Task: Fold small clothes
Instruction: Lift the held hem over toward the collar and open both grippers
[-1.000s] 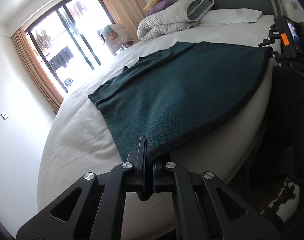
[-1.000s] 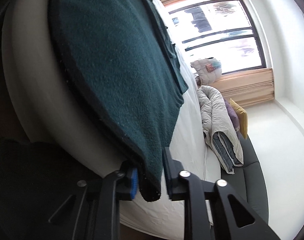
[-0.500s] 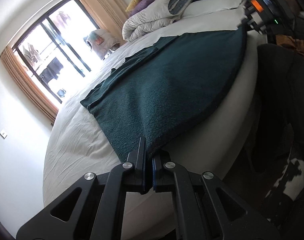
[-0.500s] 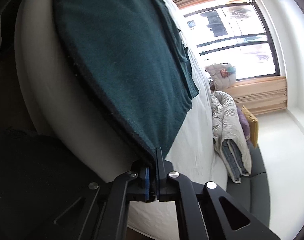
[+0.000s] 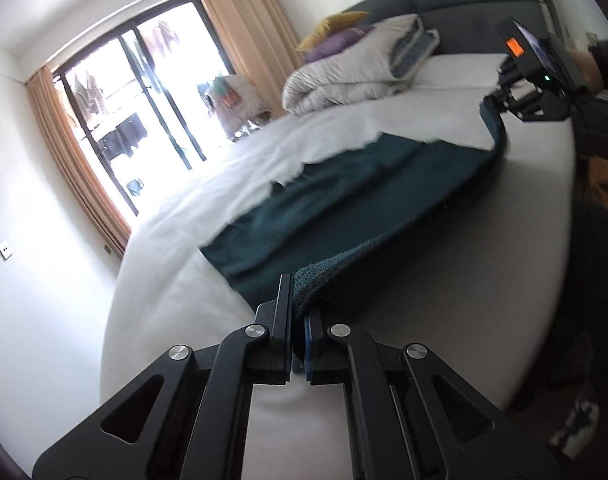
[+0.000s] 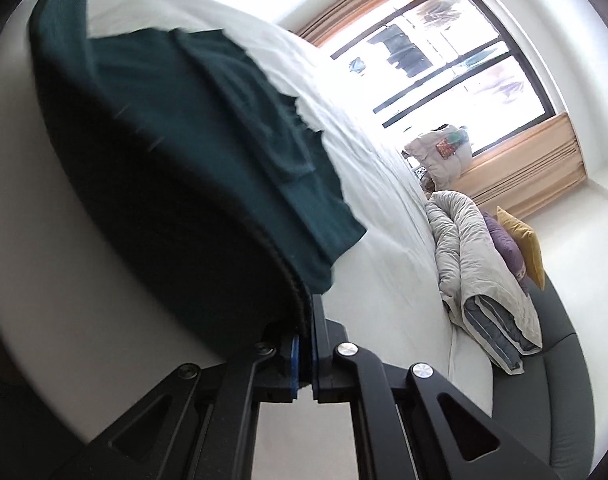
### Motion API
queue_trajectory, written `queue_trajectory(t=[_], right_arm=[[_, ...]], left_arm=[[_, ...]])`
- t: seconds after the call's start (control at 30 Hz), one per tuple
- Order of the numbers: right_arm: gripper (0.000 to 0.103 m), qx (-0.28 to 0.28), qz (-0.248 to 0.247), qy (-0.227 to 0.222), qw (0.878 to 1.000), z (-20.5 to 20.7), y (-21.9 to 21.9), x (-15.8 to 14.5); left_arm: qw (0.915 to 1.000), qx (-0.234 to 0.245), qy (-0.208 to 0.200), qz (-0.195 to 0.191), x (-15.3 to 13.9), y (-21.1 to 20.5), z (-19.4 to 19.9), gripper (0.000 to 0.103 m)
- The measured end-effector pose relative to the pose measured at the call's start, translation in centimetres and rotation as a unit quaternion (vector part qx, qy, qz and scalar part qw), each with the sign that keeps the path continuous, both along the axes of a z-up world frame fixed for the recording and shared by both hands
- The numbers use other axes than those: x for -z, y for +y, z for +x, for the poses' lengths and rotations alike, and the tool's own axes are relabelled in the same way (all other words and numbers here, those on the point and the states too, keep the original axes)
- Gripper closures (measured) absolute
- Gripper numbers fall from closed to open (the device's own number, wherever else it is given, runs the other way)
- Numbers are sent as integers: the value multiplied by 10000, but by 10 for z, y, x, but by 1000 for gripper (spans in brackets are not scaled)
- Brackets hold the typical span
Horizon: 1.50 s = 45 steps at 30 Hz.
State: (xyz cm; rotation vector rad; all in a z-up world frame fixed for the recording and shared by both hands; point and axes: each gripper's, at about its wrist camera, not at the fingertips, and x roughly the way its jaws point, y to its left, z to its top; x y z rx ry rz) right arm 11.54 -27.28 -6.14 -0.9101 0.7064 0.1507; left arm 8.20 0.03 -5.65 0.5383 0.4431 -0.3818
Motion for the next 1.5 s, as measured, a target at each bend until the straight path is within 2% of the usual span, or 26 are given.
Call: queue_trajectory(t=[0.1,0.2,0.43,0.6,0.77,0.93,1.2,1.33,1.5], right_arm=[[100,76,186,121,9997,46,-8,-4],[100,171,375,286,9987,91,-12,-2],[100,382,640,769,9942,183,-19,15],[100,415,640,1032,9917,225,-23,36],[100,538,824,1188,9880,249,-33,50],[100,640,966,1250,9854,269,-34,54],[100,848,1101,1386,9805,305,-33,53],[100,1088,1176,1560,9747,327,-37,62],[99,1427,1405,1627,9661,348,-45,72]], left_arm=[[9999,-115,32,-9,-12,1,47,100],[9994,-258,215,45,-10,6,97,100],[9953,-566,784,88,4,15,214,100],[9909,-741,1117,-118,21,27,276,100],[9896,-775,1212,-50,36,21,302,100],[9863,-869,1392,-168,50,16,328,100],[9824,-991,1565,-254,46,19,364,100],[9795,-1060,1691,-282,47,18,390,100],[9748,-1145,1900,-252,65,15,418,100]])
